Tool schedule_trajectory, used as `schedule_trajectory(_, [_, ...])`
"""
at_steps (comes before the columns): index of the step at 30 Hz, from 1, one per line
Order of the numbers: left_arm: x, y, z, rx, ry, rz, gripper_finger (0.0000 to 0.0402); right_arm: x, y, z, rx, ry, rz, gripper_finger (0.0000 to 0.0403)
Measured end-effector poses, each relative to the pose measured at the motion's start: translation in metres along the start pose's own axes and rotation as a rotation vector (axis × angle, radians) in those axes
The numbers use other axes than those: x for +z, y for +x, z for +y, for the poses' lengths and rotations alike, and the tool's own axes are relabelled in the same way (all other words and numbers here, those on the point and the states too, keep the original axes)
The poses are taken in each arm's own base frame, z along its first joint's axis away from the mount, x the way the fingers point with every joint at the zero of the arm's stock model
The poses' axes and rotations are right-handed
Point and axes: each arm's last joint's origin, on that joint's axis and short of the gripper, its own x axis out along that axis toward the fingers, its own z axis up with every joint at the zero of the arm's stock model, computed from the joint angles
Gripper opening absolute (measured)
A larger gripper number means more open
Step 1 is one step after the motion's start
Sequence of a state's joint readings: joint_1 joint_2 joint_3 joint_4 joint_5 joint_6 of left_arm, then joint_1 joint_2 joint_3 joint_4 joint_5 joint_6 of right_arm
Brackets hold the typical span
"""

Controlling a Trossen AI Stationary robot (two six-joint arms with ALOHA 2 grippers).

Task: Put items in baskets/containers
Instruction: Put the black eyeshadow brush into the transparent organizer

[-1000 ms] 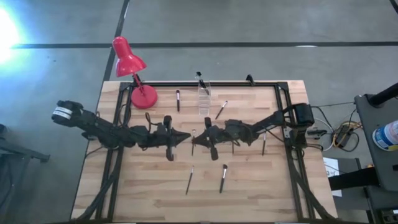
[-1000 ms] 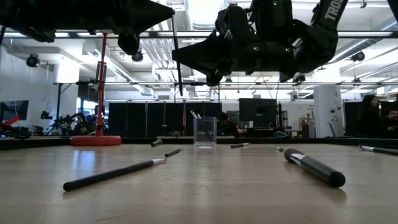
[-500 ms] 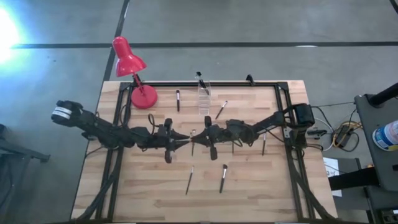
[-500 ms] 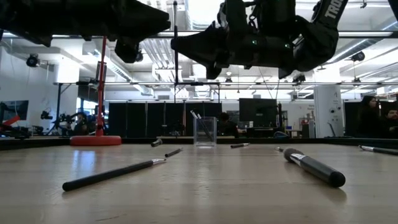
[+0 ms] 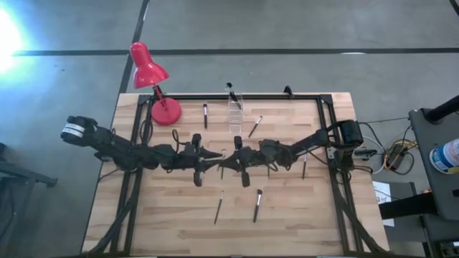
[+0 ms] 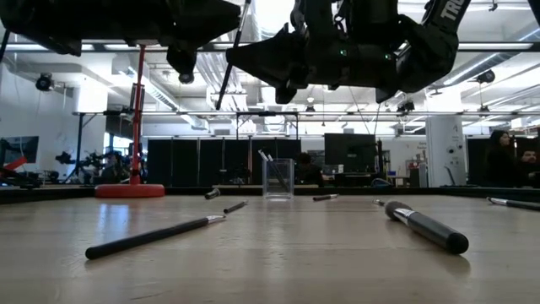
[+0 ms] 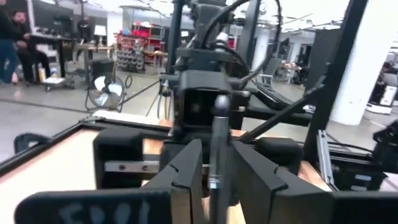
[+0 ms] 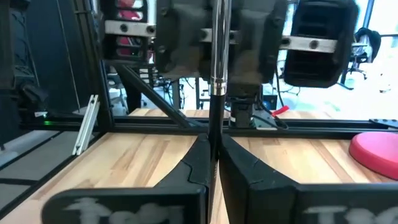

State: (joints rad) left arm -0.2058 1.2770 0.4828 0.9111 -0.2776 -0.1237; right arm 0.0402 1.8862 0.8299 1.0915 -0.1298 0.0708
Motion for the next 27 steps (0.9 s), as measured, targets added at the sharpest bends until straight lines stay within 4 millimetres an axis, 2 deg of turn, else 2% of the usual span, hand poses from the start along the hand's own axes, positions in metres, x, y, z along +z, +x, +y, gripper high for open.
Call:
schedule_trajectory(7, [-0.0044, 0.0005, 0.0019, 0.006, -0.042, 0.049, 0.0083, -0.0006, -0.0002, -0.0003, 0.000, 0.001, 0.005, 0.0013])
schedule_trajectory(15, [-0.0005, 0.0045, 0.0049, -0.003, -0.029, 0.054, 0.0083, -0.0006, -0.0002, -0.0003, 0.000, 0.001, 0.005, 0.0013])
schedule_trajectory(22, [0.0003, 0.0061, 0.0073, -0.067, -0.019, 0.066, 0.0082, -0.0013, -0.0002, -0.0003, 0.000, 0.002, 0.013, 0.0013])
schedule_trajectory(24, [0.0001, 0.0066, 0.0076, -0.064, -0.015, 0.074, 0.0073, -0.0013, -0.0002, -0.0003, 0.000, 0.002, 0.012, 0.0013])
schedule_trajectory(27, [0.0016, 0.0090, 0.0070, -0.062, -0.002, 0.094, 0.0036, -0.0013, -0.0002, -0.0004, 0.000, -0.002, 0.012, 0.0013])
